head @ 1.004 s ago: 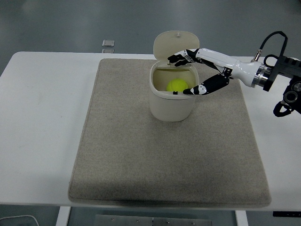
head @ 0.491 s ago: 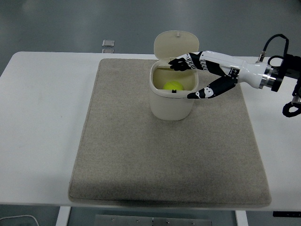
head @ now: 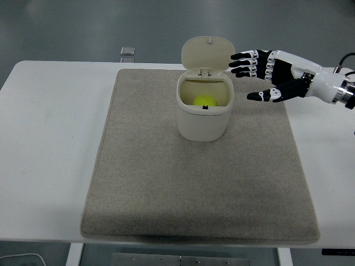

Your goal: Pick up the tennis ball and place it in the box.

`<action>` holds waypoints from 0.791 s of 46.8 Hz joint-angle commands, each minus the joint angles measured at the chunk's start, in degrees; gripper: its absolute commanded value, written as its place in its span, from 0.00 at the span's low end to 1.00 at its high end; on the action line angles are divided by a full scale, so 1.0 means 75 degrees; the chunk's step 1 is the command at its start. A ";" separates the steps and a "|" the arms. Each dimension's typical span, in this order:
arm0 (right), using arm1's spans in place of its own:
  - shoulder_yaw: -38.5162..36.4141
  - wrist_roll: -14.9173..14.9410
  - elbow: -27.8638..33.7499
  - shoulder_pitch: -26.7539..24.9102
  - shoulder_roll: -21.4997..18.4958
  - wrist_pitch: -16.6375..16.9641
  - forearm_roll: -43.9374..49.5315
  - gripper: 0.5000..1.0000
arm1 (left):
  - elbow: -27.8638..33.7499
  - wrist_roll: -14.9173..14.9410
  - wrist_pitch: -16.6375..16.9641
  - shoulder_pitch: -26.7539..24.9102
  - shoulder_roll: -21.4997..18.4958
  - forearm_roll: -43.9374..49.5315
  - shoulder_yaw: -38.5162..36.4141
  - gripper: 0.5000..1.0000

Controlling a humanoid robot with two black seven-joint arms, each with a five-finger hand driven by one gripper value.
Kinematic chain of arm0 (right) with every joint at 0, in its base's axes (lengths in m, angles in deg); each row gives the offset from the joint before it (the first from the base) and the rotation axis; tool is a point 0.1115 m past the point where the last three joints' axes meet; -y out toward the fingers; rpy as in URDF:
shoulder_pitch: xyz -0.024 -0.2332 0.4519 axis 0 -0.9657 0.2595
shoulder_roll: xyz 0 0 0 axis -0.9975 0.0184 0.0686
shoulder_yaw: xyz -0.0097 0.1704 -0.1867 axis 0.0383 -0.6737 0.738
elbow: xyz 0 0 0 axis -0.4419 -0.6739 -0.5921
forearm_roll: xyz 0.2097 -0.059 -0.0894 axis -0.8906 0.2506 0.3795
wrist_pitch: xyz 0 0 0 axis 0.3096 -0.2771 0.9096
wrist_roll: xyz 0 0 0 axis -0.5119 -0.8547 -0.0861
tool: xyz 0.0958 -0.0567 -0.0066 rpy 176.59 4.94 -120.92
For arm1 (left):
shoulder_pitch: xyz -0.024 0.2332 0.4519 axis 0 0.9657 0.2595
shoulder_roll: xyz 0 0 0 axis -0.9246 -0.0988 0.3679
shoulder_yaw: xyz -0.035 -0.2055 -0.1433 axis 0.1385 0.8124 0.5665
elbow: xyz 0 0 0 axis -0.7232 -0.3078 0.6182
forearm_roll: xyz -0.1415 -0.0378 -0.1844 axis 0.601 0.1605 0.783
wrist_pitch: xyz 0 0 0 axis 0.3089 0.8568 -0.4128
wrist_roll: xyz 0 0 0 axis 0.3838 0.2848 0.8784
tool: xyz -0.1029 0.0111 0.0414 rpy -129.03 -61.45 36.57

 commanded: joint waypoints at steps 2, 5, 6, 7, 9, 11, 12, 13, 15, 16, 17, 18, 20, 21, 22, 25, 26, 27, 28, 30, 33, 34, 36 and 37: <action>0.0009 -0.0012 0.0344 -0.0081 -0.0050 0.0149 -0.0349 0.78 | 0.0000 0.0000 0.0000 0.0001 0.0000 0.0000 -0.0004 0.98; 0.0009 -0.0012 0.0555 -0.0128 -0.0050 0.0149 -0.0583 0.78 | 0.0000 0.0000 0.0000 0.0001 0.0000 0.0000 -0.0004 0.98; -0.0003 -0.0023 0.0614 -0.0139 -0.0050 0.0149 -0.0654 0.78 | 0.0000 0.0000 0.0000 0.0001 0.0000 0.0000 -0.0004 0.98; -0.0014 -0.0035 0.0684 -0.0151 -0.0050 0.0149 -0.0736 0.78 | 0.0000 0.0000 0.0000 0.0001 0.0000 0.0000 -0.0004 0.98; -0.0026 -0.0128 0.0802 -0.0163 -0.0074 0.0149 -0.0888 0.78 | 0.0000 0.0000 0.0000 0.0001 0.0000 0.0000 0.0007 0.98; -0.0050 -0.0315 0.0907 -0.0198 -0.0085 0.0135 -0.1075 0.78 | 0.0000 0.0000 0.0000 0.0001 0.0000 0.0000 -0.0004 0.98; -0.0050 -0.0409 0.0954 -0.0221 -0.0109 0.0123 -0.1192 0.78 | 0.0000 0.0000 0.0000 0.0001 0.0000 0.0000 -0.0004 0.98; -0.0050 -0.0491 0.1001 -0.0245 -0.0120 0.0099 -0.1298 0.78 | 0.0000 0.0000 0.0000 0.0001 0.0000 0.0000 0.0007 0.98; -0.0061 -0.0656 0.1071 -0.0257 -0.0121 0.0053 -0.1532 0.78 | 0.0000 0.0000 0.0000 0.0001 0.0000 0.0000 -0.0004 0.98; -0.0050 -0.0714 0.1118 -0.0257 -0.0132 0.0029 -0.1638 0.78 | 0.0000 0.0000 0.0000 0.0001 0.0000 0.0000 -0.0004 0.98; -0.0061 -0.0761 0.1165 -0.0268 -0.0144 0.0017 -0.1743 0.78 | 0.0000 0.0000 0.0000 0.0001 0.0000 0.0000 0.0007 0.98; -0.0050 -0.0797 0.1212 -0.0269 -0.0156 0.0006 -0.1849 0.78 | 0.0000 0.0000 0.0000 0.0001 0.0000 0.0000 -0.0004 0.98; -0.0061 -0.0855 0.1317 -0.0269 -0.0167 -0.0053 -0.2048 0.78 | 0.0000 0.0000 0.0000 0.0001 0.0000 0.0000 0.0007 0.98; -0.0050 -0.0879 0.1364 -0.0269 -0.0179 -0.0088 -0.2130 0.78 | 0.0000 0.0000 0.0000 0.0001 0.0000 0.0000 0.0007 0.98; -0.0061 -0.0902 0.1400 -0.0269 -0.0191 -0.0135 -0.2201 0.78 | 0.0000 0.0000 0.0000 0.0001 0.0000 0.0000 -0.0004 0.98; -0.0061 -0.0973 0.1528 -0.0280 -0.0319 -0.0275 -0.2388 0.78 | 0.0000 0.0000 0.0000 0.0001 0.0000 0.0000 0.0007 0.98; -0.0061 -0.0984 0.1587 -0.0292 -0.0355 -0.0322 -0.2435 0.78 | 0.0000 0.0000 0.0000 0.0001 0.0000 0.0000 -0.0004 0.98; -0.0061 -0.1008 0.1634 -0.0315 -0.0378 -0.0392 -0.2505 0.78 | 0.0000 0.0000 0.0000 0.0001 0.0000 0.0000 0.0007 0.98; -0.0061 -0.1019 0.1669 -0.0327 -0.0413 -0.0474 -0.2552 0.78 | 0.0000 0.0000 0.0000 0.0001 0.0000 0.0000 0.0007 0.98; -0.0061 -0.1031 0.1763 -0.0339 -0.0495 -0.0708 -0.2693 0.78 | 0.0000 0.0000 0.0000 0.0001 0.0000 0.0000 -0.0004 0.98; -0.0073 -0.1125 0.1892 -0.0339 -0.0636 -0.1130 -0.2904 0.77 | 0.0000 0.0000 0.0000 0.0001 0.0000 0.0000 -0.0004 0.98; -0.0073 -0.1171 0.1915 -0.0339 -0.0659 -0.1212 -0.2997 0.77 | 0.0000 0.0000 0.0000 0.0001 0.0000 0.0000 -0.0004 0.98; -0.0073 -0.1254 0.1927 -0.0339 -0.0683 -0.1353 -0.3196 0.77 | 0.0000 0.0000 0.0000 0.0001 0.0000 0.0000 -0.0004 0.98; -0.0073 -0.1300 0.1916 -0.0339 -0.0683 -0.1400 -0.3302 0.77 | 0.0000 0.0000 0.0000 0.0001 0.0000 0.0000 0.0007 0.98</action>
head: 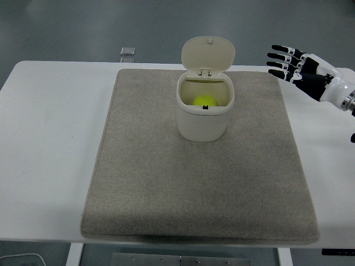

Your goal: Pick up the tennis ball and place it in the box.

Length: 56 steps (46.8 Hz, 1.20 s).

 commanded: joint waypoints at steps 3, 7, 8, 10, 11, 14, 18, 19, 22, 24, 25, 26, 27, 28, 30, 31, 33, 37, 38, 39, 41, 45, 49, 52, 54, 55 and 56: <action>-0.0005 -0.0211 0.0029 -0.0013 -0.0066 -0.0250 -0.0612 0.77 | 0.0000 0.0000 -0.0001 0.0002 0.0000 0.0000 -0.0003 0.98; 0.0007 -0.0235 0.0041 -0.0095 -0.0101 -0.0274 -0.0929 0.77 | 0.0000 0.0000 -0.0001 0.0002 0.0000 0.0000 -0.0003 0.98; 0.0007 -0.0235 0.0041 -0.0107 -0.0148 -0.0274 -0.0999 0.77 | 0.0000 0.0000 -0.0001 0.0002 0.0000 0.0000 -0.0003 0.98; -0.0005 -0.0258 0.0052 -0.0142 -0.0206 -0.0274 -0.1186 0.77 | 0.0000 0.0000 -0.0001 0.0002 0.0000 0.0000 0.0008 0.98; -0.0005 -0.0293 0.0052 -0.0165 -0.0230 -0.0285 -0.1291 0.77 | 0.0000 0.0000 -0.0001 0.0002 0.0000 0.0000 -0.0003 0.98; 0.0007 -0.0468 0.0076 -0.0200 -0.0300 -0.0449 -0.1736 0.77 | 0.0000 0.0000 -0.0001 0.0002 0.0000 0.0000 -0.0003 0.98; 0.0007 -0.0645 0.0099 -0.0224 -0.0429 -0.0742 -0.2288 0.77 | 0.0000 0.0000 -0.0001 0.0002 0.0000 0.0000 0.0008 0.98; 0.0007 -0.0668 0.0111 -0.0235 -0.0464 -0.0789 -0.2347 0.77 | 0.0000 0.0000 -0.0001 0.0002 0.0000 0.0000 0.0008 0.98; 0.0007 -0.0680 0.0158 -0.0271 -0.0500 -0.0801 -0.2394 0.77 | 0.0000 0.0000 -0.0001 0.0002 0.0000 0.0000 0.0008 0.98; 0.0007 -0.0680 0.0193 -0.0271 -0.0511 -0.0754 -0.2394 0.77 | 0.0000 0.0000 -0.0001 0.0002 0.0000 0.0000 -0.0003 0.98; 0.0007 -0.0680 0.0205 -0.0271 -0.0511 -0.0731 -0.2382 0.77 | 0.0000 0.0000 -0.0001 0.0002 0.0000 0.0000 -0.0003 0.98; 0.0007 -0.0680 0.0205 -0.0271 -0.0511 -0.0719 -0.2371 0.77 | 0.0000 0.0000 -0.0001 0.0002 0.0000 0.0000 -0.0003 0.98; 0.0007 -0.0680 0.0205 -0.0271 -0.0511 -0.0707 -0.2371 0.77 | 0.0000 0.0000 -0.0001 0.0002 0.0000 0.0000 0.0008 0.98; 0.0007 -0.0680 0.0205 -0.0271 -0.0511 -0.0707 -0.2359 0.78 | 0.0000 0.0000 -0.0001 0.0002 0.0000 0.0000 0.0008 0.98; 0.0007 -0.0680 0.0205 -0.0271 -0.0511 -0.0684 -0.2359 0.78 | 0.0000 0.0000 -0.0001 0.0002 0.0000 0.0000 -0.0003 0.98; 0.0007 -0.0680 0.0205 -0.0271 -0.0511 -0.0661 -0.2347 0.78 | 0.0000 0.0000 -0.0001 0.0002 0.0000 0.0000 -0.0003 0.98; 0.0007 -0.0669 0.0205 -0.0271 -0.0511 -0.0567 -0.2335 0.79 | 0.0000 0.0000 -0.0001 0.0002 0.0000 0.0000 -0.0003 0.98; -0.0005 -0.0622 0.0193 -0.0282 -0.0500 -0.0344 -0.2300 0.79 | 0.0000 0.0000 -0.0001 0.0002 0.0000 0.0000 0.0008 0.98; -0.0005 -0.0622 0.0193 -0.0294 -0.0488 -0.0274 -0.2300 0.79 | 0.0000 0.0000 -0.0001 0.0002 0.0000 0.0000 0.0008 0.98; -0.0005 -0.0622 0.0193 -0.0317 -0.0476 -0.0227 -0.2300 0.80 | 0.0000 0.0000 -0.0001 0.0002 0.0000 0.0000 0.0008 0.98; -0.0005 -0.0622 0.0193 -0.0329 -0.0464 -0.0192 -0.2300 0.83 | 0.0000 0.0000 -0.0001 0.0002 0.0000 0.0000 -0.0003 0.98; -0.0005 -0.0622 0.0193 -0.0329 -0.0464 -0.0215 -0.2312 0.83 | 0.0000 0.0000 -0.0001 0.0002 0.0000 0.0000 0.0008 0.98; -0.0005 -0.0610 0.0193 -0.0329 -0.0453 -0.0215 -0.2312 0.83 | 0.0000 0.0000 -0.0001 0.0002 0.0000 0.0000 -0.0003 0.98; -0.0016 -0.0598 0.0205 -0.0329 -0.0464 -0.0262 -0.2312 0.83 | 0.0000 0.0000 -0.0001 0.0002 0.0000 0.0000 -0.0003 0.98; -0.0016 -0.0598 0.0205 -0.0329 -0.0464 -0.0309 -0.2324 0.83 | 0.0000 0.0000 -0.0001 0.0002 0.0000 0.0000 -0.0003 0.98; -0.0016 -0.0598 0.0205 -0.0329 -0.0476 -0.0344 -0.2312 0.83 | 0.0000 0.0000 -0.0001 0.0002 0.0000 0.0000 -0.0003 0.98; -0.0016 -0.0598 0.0205 -0.0329 -0.0476 -0.0356 -0.2312 0.83 | 0.0000 0.0000 -0.0001 0.0002 0.0000 0.0000 -0.0003 0.98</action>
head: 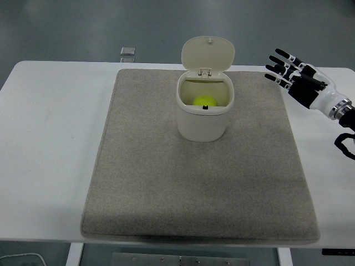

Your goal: Pick up the tennis ball and place it in the box.

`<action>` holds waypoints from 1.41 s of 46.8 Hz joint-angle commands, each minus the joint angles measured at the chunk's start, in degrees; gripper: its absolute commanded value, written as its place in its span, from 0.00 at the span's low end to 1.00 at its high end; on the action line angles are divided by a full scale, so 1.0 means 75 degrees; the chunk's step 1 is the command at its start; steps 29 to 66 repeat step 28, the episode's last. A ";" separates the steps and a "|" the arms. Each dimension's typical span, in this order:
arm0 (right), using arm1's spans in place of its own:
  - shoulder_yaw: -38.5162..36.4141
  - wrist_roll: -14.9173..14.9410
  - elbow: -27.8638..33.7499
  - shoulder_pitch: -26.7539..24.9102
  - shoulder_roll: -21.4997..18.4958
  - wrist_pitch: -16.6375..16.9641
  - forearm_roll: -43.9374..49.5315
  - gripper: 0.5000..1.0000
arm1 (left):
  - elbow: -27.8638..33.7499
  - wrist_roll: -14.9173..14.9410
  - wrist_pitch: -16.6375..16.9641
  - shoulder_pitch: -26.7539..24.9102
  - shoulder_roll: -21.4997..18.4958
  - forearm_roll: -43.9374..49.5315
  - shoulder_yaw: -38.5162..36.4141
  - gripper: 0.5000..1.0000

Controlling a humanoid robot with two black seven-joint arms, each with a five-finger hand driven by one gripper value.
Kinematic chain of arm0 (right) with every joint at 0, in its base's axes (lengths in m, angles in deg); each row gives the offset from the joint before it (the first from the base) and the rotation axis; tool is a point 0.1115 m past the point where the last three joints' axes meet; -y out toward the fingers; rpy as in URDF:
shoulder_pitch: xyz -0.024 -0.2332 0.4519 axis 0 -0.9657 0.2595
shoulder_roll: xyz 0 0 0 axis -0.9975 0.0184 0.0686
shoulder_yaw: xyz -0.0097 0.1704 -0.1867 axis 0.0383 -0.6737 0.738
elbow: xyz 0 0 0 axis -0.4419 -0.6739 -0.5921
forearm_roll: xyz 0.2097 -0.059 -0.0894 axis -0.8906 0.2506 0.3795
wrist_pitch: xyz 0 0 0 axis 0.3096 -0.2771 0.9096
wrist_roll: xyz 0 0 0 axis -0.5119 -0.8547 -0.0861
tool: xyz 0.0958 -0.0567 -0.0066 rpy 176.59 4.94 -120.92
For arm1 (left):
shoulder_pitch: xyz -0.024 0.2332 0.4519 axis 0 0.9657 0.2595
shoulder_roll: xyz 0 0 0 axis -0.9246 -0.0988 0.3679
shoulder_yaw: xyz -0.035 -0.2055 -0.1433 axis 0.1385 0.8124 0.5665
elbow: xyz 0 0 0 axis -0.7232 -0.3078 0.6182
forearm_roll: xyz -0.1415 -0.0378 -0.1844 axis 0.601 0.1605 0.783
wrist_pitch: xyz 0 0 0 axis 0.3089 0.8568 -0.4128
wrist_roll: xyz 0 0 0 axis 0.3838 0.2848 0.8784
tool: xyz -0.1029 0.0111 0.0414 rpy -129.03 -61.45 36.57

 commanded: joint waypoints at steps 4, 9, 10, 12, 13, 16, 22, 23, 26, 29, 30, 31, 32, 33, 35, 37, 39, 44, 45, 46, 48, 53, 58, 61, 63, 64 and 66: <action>-0.0001 0.0002 0.0005 0.0000 -0.0029 -0.0270 -0.0009 0.83 | 0.0000 0.0000 0.0000 0.0000 0.0000 0.0000 0.0005 0.98; -0.0118 0.0002 -0.0007 0.0000 -0.0041 -0.0341 -0.0009 0.83 | 0.0000 0.0000 0.0000 0.0000 0.0000 0.0000 -0.0006 0.98; -0.0141 0.0002 -0.0007 0.0000 -0.0041 -0.0341 -0.0009 0.83 | 0.0000 0.0000 0.0000 0.0000 0.0000 0.0000 -0.0006 0.98; -0.0153 0.0002 -0.0007 0.0000 -0.0041 -0.0341 -0.0021 0.83 | 0.0000 0.0000 0.0000 0.0000 0.0000 0.0000 -0.0006 0.98; -0.0153 0.0002 0.0005 0.0000 -0.0052 -0.0341 -0.0021 0.83 | 0.0000 0.0000 0.0000 0.0000 0.0000 0.0000 -0.0006 0.98; -0.0141 0.0002 -0.0007 0.0000 -0.0052 -0.0330 -0.0021 0.83 | 0.0000 0.0000 0.0000 0.0000 0.0000 0.0000 -0.0006 0.98; -0.0153 0.0002 -0.0007 -0.0012 -0.0052 -0.0318 -0.0021 0.83 | 0.0000 0.0000 0.0000 0.0000 0.0000 0.0000 -0.0006 0.98; -0.0141 0.0002 -0.0007 -0.0012 -0.0052 -0.0318 -0.0021 0.83 | 0.0000 0.0000 0.0000 0.0000 0.0000 0.0000 -0.0006 0.98; -0.0141 0.0002 0.0005 -0.0012 -0.0052 -0.0341 -0.0009 0.83 | 0.0000 0.0000 0.0000 0.0000 0.0000 0.0000 -0.0006 0.98; -0.0141 0.0002 -0.0007 -0.0012 -0.0052 -0.0364 0.0003 0.83 | 0.0000 0.0000 0.0000 0.0000 0.0000 0.0000 -0.0006 0.98; -0.0141 0.0002 -0.0007 -0.0012 -0.0052 -0.0364 0.0003 0.83 | 0.0000 0.0000 0.0000 0.0000 0.0000 0.0000 -0.0006 0.98; -0.0141 0.0002 -0.0007 -0.0012 -0.0052 -0.0364 0.0003 0.83 | 0.0000 0.0000 0.0000 0.0000 0.0000 0.0000 -0.0006 0.98; -0.0141 0.0002 -0.0007 -0.0012 -0.0052 -0.0364 0.0003 0.83 | 0.0000 0.0000 0.0000 0.0000 0.0000 0.0000 -0.0006 0.98; -0.0141 0.0002 -0.0007 -0.0012 -0.0052 -0.0364 0.0003 0.83 | 0.0000 0.0000 0.0000 0.0000 0.0000 0.0000 -0.0006 0.98; -0.0141 0.0002 -0.0007 -0.0012 -0.0052 -0.0364 0.0003 0.83 | 0.0000 0.0000 0.0000 0.0000 0.0000 0.0000 -0.0006 0.98; -0.0141 0.0002 -0.0007 -0.0012 -0.0052 -0.0364 0.0003 0.83 | 0.0000 0.0000 0.0000 0.0000 0.0000 0.0000 -0.0006 0.98; -0.0141 0.0002 -0.0007 -0.0012 -0.0052 -0.0364 0.0003 0.83 | 0.0000 0.0000 0.0000 0.0000 0.0000 0.0000 -0.0006 0.98; -0.0141 0.0002 -0.0007 -0.0012 -0.0052 -0.0364 0.0003 0.83 | 0.0000 0.0000 0.0000 0.0000 0.0000 0.0000 -0.0006 0.98; -0.0141 0.0002 -0.0007 -0.0012 -0.0052 -0.0364 0.0003 0.83 | 0.0000 0.0000 0.0000 0.0000 0.0000 0.0000 -0.0006 0.98; -0.0141 0.0002 -0.0007 -0.0012 -0.0052 -0.0364 0.0003 0.83 | 0.0000 0.0000 0.0000 0.0000 0.0000 0.0000 -0.0006 0.98; -0.0141 0.0002 -0.0007 -0.0012 -0.0052 -0.0364 0.0003 0.83 | 0.0000 0.0000 0.0000 0.0000 0.0000 0.0000 -0.0006 0.98; -0.0141 0.0002 -0.0007 -0.0012 -0.0052 -0.0364 0.0003 0.83 | 0.0000 0.0000 0.0000 0.0000 0.0000 0.0000 -0.0006 0.98; -0.0141 0.0002 -0.0007 -0.0012 -0.0052 -0.0364 0.0003 0.83 | 0.0000 0.0000 0.0000 0.0000 0.0000 0.0000 -0.0006 0.98; -0.0141 0.0002 -0.0007 -0.0012 -0.0052 -0.0364 0.0003 0.83 | 0.0000 0.0000 0.0000 0.0000 0.0000 0.0000 -0.0006 0.98; -0.0141 0.0002 -0.0007 -0.0012 -0.0052 -0.0364 0.0003 0.83 | 0.0000 0.0000 0.0000 0.0000 0.0000 0.0000 -0.0006 0.98; -0.0141 0.0002 -0.0007 -0.0012 -0.0052 -0.0364 0.0003 0.83 | 0.0000 0.0000 0.0000 0.0000 0.0000 0.0000 -0.0006 0.98; -0.0141 0.0002 -0.0007 -0.0012 -0.0052 -0.0364 0.0003 0.83 | 0.0000 0.0000 0.0000 0.0000 0.0000 0.0000 -0.0006 0.98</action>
